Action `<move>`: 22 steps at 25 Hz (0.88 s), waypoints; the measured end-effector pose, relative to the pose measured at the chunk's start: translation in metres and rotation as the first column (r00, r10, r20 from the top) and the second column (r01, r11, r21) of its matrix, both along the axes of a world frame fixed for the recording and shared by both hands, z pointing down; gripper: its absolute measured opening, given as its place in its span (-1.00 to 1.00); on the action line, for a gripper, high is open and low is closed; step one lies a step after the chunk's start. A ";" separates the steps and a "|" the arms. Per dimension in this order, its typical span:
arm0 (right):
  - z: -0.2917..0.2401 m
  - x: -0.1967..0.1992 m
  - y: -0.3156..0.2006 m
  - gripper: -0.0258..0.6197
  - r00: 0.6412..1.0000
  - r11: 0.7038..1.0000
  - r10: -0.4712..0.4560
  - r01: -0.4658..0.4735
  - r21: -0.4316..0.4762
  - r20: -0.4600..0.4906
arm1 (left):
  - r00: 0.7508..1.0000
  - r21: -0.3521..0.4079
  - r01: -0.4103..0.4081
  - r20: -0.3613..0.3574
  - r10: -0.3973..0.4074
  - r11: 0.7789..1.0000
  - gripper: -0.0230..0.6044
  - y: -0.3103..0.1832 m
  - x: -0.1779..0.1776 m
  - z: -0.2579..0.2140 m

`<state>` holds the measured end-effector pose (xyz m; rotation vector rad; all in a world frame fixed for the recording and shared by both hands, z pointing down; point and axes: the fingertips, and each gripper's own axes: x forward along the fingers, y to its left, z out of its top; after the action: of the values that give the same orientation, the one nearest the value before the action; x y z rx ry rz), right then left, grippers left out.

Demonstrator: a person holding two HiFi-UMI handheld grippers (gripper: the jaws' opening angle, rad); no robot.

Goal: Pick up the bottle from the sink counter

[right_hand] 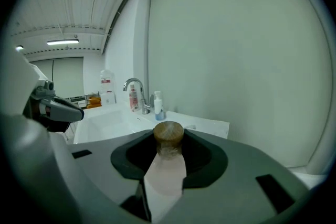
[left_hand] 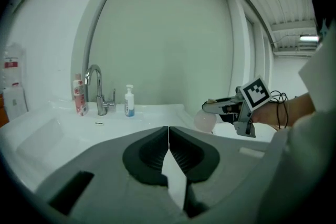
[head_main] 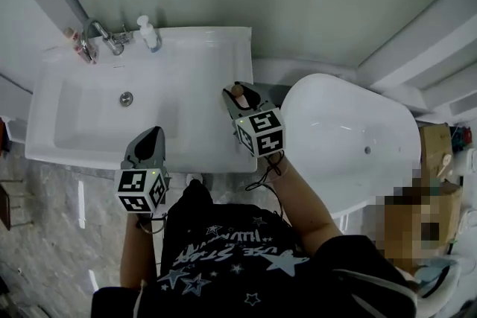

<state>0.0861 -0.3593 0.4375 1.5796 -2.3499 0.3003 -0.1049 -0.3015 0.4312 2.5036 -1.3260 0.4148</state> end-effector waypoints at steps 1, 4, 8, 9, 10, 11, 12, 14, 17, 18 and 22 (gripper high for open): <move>-0.002 -0.001 0.008 -0.49 1.000 1.000 -0.016 0.016 0.004 0.001 | 1.000 0.008 0.016 -0.001 -0.016 1.000 -0.86 0.011 -0.001 -0.002; -0.006 -0.005 0.032 -0.49 0.997 0.997 -0.074 0.074 0.015 0.003 | 0.997 0.023 0.074 -0.002 -0.074 0.997 -0.86 0.045 -0.004 -0.003; -0.009 -0.014 0.066 -0.49 0.988 0.989 -0.151 0.150 0.017 0.015 | 0.988 0.023 0.154 -0.006 -0.154 0.988 -0.86 0.095 -0.009 -0.004; -0.009 -0.015 0.075 -0.49 0.986 0.986 -0.164 0.164 0.014 0.018 | 0.985 0.021 0.170 -0.007 -0.170 0.985 -0.86 0.108 -0.010 -0.003; -0.008 -0.016 0.083 -0.49 0.984 0.984 -0.177 0.177 0.012 0.020 | 0.983 0.018 0.185 -0.007 -0.185 0.983 -0.86 0.119 -0.011 -0.002; -0.007 -0.017 0.090 -0.49 0.982 0.982 -0.188 0.187 0.009 0.023 | 0.980 0.014 0.198 -0.006 -0.198 0.980 -0.86 0.130 -0.011 -0.001; -0.006 -0.018 0.098 -0.49 0.980 0.980 -0.197 0.197 0.006 0.026 | 0.978 0.010 0.210 -0.004 -0.210 0.978 -0.86 0.141 -0.012 0.001; -0.003 -0.020 0.111 -0.49 0.977 0.977 -0.212 0.212 -0.001 0.034 | 0.973 0.006 0.231 0.000 -0.231 0.973 -0.86 0.160 -0.013 0.003; 0.001 -0.024 0.126 -0.49 0.972 0.972 -0.233 0.234 -0.007 0.038 | 0.965 0.009 0.261 0.000 -0.261 0.965 -0.86 0.180 -0.017 0.002; 0.002 -0.025 0.130 -0.49 0.970 0.971 -0.239 0.239 -0.008 0.039 | 0.963 0.011 0.269 0.000 -0.269 0.963 -0.86 0.185 -0.017 0.002; 0.006 -0.030 0.143 -0.49 0.966 0.967 -0.253 0.254 -0.015 0.048 | 0.958 0.000 0.286 0.009 -0.286 0.958 -0.86 0.206 -0.021 0.007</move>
<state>0.0565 -0.2164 0.4439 1.2551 -2.5393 0.3056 -0.1261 -0.0956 0.4382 2.2613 -1.6589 0.3613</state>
